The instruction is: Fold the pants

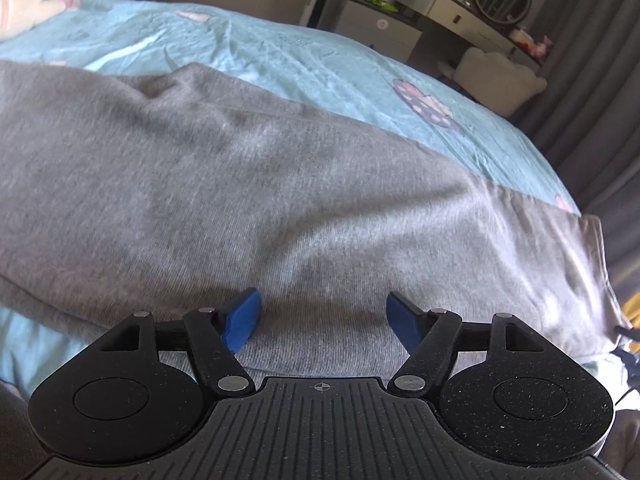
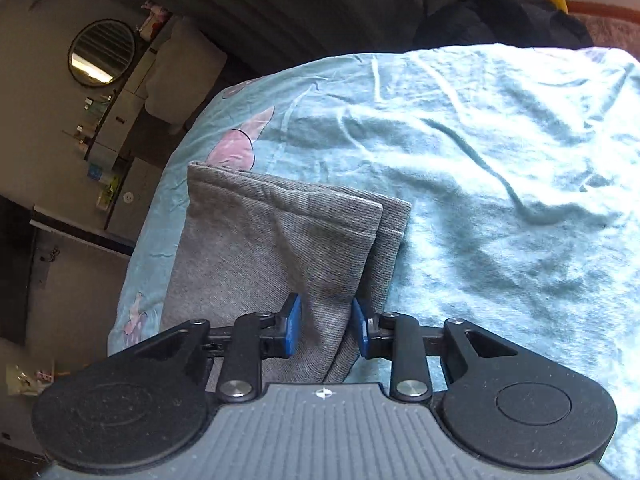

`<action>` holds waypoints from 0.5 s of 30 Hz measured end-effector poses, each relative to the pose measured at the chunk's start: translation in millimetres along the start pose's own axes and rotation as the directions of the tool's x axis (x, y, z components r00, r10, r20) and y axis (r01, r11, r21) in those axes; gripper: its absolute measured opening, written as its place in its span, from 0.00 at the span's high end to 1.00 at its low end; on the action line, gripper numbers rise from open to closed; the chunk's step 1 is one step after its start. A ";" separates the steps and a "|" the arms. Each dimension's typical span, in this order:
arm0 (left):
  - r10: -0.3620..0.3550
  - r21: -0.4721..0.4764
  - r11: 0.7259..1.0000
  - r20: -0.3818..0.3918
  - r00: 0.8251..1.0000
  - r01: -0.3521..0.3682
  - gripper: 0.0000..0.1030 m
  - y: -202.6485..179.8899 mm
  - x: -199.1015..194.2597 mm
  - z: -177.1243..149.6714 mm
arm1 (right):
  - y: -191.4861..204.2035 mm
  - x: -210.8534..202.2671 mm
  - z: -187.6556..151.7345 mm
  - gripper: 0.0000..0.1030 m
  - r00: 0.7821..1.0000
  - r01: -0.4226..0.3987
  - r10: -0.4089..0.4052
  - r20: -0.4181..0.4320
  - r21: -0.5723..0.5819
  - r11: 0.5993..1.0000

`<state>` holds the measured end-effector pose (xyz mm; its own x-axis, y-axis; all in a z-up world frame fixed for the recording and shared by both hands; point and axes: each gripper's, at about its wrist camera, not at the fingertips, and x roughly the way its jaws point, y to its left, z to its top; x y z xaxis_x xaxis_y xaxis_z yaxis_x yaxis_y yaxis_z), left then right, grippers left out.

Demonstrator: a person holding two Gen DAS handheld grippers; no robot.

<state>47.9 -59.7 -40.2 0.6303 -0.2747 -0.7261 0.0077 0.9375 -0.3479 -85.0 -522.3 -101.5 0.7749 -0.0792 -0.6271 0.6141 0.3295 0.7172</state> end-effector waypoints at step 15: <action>-0.034 0.034 0.999 0.044 0.998 0.033 0.25 -12.0 -2.8 -1.6 | 21.4 -7.8 2.3 0.95 0.994 0.052 -0.032 0.106 -0.189 0.981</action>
<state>44.8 -70.5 -35.0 0.6635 -0.2969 -0.6867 0.0548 0.9347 -0.3512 -77.5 -516.8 -80.6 0.7663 -0.1890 -0.6141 0.6140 0.4968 0.6133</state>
